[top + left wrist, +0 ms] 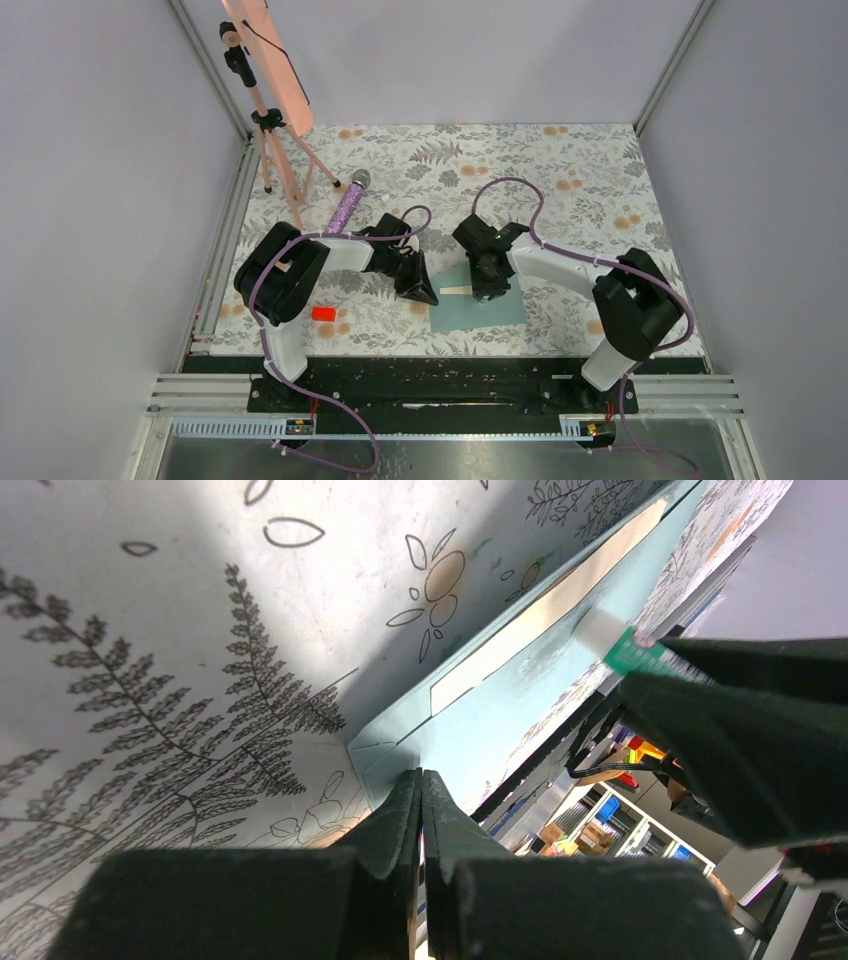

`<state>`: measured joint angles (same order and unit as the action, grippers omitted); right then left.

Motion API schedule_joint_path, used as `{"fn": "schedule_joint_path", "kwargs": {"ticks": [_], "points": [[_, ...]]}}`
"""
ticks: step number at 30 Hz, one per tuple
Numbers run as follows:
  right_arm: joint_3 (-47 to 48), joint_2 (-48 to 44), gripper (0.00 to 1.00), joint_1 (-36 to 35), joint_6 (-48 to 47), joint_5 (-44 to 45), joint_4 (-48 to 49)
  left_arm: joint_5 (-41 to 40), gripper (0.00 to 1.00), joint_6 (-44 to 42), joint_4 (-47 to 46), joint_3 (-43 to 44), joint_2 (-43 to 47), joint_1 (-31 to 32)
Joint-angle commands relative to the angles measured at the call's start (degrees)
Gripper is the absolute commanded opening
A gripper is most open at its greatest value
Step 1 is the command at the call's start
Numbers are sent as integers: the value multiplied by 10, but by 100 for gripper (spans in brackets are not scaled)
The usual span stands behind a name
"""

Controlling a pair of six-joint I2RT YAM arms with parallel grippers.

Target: Place the letter into the envelope and seal it

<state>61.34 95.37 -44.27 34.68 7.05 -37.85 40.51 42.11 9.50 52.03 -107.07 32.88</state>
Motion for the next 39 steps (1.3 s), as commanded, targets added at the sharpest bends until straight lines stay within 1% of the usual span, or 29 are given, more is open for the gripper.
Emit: {"fn": "schedule_joint_path", "kwargs": {"ticks": [1, 8, 10, 14, 19, 21, 25, 29, 33, 36, 39], "points": [[-30, 8, 0, 17, -17, 28, -37, -71, 0, -18, 10, -14, -32, 6], [76, 78, 0, -42, 5, -23, -32, -74, 0, -18, 11, -17, -26, 6], [91, 86, 0, -49, 8, -28, -32, -75, 0, -18, 11, -17, -27, 6], [71, 70, 0, -41, -2, 5, -43, -71, 0, -18, 11, -15, -30, 5], [-26, 20, 0, 7, -12, 18, -35, -69, 0, -19, 11, -12, -33, 6], [-42, 8, 0, 15, -14, 24, -34, -70, 0, -19, 10, -13, -32, 6], [-22, 22, 0, 8, -4, -4, -26, -69, 0, -18, 10, -14, -34, 5], [48, 66, 0, -31, 2, -12, -34, -71, 0, -18, 9, -16, -28, 6], [98, 88, 0, -47, 3, -24, -38, -71, 0, -18, 10, -15, -29, 7], [90, 81, 0, -45, -7, 9, -52, -71, 0, -19, 12, -14, -29, 5], [41, 55, 0, -24, -14, 22, -53, -69, 0, -20, 11, -11, -31, 6]]}}
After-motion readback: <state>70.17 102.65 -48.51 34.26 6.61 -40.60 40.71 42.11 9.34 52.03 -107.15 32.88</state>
